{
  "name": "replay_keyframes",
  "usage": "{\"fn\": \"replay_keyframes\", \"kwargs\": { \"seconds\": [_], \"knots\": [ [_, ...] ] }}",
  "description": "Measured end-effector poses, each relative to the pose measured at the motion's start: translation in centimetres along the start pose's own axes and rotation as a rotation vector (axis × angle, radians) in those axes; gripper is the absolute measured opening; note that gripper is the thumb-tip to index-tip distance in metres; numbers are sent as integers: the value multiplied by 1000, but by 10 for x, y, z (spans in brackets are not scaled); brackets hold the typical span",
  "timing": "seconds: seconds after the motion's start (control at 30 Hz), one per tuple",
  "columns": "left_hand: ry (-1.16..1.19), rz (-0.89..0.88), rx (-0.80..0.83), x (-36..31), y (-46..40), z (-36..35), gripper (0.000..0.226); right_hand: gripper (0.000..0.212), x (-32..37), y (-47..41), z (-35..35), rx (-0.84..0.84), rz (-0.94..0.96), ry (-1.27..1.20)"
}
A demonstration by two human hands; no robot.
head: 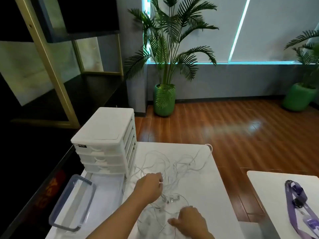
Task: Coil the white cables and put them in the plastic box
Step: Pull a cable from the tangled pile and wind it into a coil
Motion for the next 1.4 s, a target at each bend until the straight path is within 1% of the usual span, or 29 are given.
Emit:
{"fn": "replay_keyframes", "kwargs": {
  "seconds": [0.03, 0.13, 0.23, 0.33, 0.4, 0.57, 0.67, 0.73, 0.8, 0.9, 1.0, 1.13, 1.2, 1.27, 1.33, 1.4],
  "knots": [
    [3, -4, 20, 0, 1, -5, 30, 40, 1, 0, -8, 32, -14, -16],
    [24, -54, -6, 0, 0, -19, 29, 32, 4, -3, -14, -18, -30, -55],
    [63, -93, 1, -2, 2, -32, 28, 35, 4, -6, -14, -37, -28, -93],
    [117, -134, -17, -2, 3, -43, 27, 35, 6, -5, -5, -61, 18, -107],
    [143, -163, -10, -1, 3, -51, 27, 31, 6, -3, 3, -116, 57, -146],
    [180, -253, 43, 0, 12, -71, 43, 32, 5, 8, 13, -227, 166, -256],
    [204, -282, 15, 4, 21, -77, 49, 30, 7, 18, 16, -298, 230, -295],
    [277, -245, -48, 10, 26, -74, 44, 28, 7, 26, 18, -340, 263, -338],
    [357, -184, -130, 21, 30, -69, 36, 21, 6, 35, 19, -360, 277, -399],
    [369, -136, -217, 35, 42, -58, 34, 19, 2, 52, 20, -379, 263, -499],
    [351, -70, -278, 44, 48, -50, 38, 18, -3, 56, 24, -330, 236, -629],
    [267, 17, -386, 50, 63, -42, 55, 15, -1, 72, 29, -300, 262, -760],
    [266, -29, -448, 43, 72, -36, 58, 17, 0, 77, 29, -294, 289, -812],
    [325, -144, -457, 28, 79, -29, 55, 22, 0, 80, 29, -290, 293, -813],
    [392, -228, -382, 13, 84, -26, 52, 25, 1, 83, 28, -286, 298, -787],
    [464, -260, -290, 4, 87, -25, 47, 26, 4, 86, 28, -288, 309, -792]
  ]
}}
Point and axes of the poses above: each hand's wrist, its own y-axis away from the middle knuckle, its own z-axis out of the back of the hand, x = y × z, the point moved 6 cm from there along -y, towards the middle knuckle, and after that the axes turned 5 degrees about -x, right-handed, at the moved point
